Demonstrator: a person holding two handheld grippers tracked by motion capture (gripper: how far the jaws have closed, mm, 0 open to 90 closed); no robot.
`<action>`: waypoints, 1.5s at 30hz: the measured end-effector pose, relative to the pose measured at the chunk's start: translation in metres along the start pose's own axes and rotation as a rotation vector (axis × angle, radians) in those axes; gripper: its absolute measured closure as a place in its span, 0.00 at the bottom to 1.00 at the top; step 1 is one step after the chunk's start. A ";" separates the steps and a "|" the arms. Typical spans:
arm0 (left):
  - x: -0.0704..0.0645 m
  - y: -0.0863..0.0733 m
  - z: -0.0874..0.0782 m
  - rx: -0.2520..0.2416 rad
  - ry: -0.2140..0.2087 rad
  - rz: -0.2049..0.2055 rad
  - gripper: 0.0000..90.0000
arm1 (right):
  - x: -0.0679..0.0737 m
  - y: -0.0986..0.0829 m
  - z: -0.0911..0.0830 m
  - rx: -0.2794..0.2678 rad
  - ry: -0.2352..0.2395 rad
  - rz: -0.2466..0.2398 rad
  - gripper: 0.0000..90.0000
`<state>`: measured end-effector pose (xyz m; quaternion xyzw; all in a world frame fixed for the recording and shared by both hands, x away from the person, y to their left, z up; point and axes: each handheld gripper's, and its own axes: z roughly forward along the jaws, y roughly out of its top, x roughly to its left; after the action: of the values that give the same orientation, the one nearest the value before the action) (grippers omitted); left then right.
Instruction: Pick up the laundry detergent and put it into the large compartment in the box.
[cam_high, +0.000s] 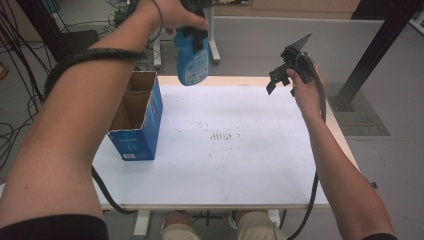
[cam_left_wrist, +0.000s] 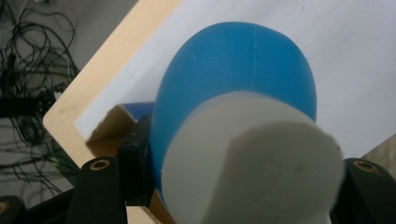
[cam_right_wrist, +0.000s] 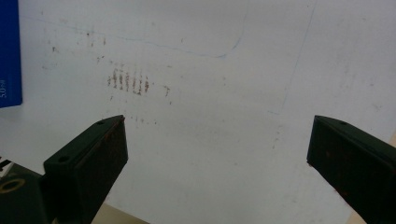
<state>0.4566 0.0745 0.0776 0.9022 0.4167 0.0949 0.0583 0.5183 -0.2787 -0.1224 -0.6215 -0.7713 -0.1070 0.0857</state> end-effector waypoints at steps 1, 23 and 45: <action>0.005 -0.002 -0.009 -0.006 0.002 -0.040 0.41 | 0.000 0.000 0.000 0.000 0.001 -0.003 0.06; 0.077 -0.076 -0.115 -0.026 0.125 -0.657 0.41 | 0.004 -0.001 -0.003 -0.002 0.006 -0.021 0.06; 0.098 -0.093 -0.075 0.019 0.068 -0.723 0.41 | 0.008 -0.005 -0.006 -0.006 0.002 -0.026 0.06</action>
<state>0.4334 0.2108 0.1452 0.6933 0.7115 0.0943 0.0656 0.5117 -0.2734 -0.1148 -0.6117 -0.7788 -0.1110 0.0831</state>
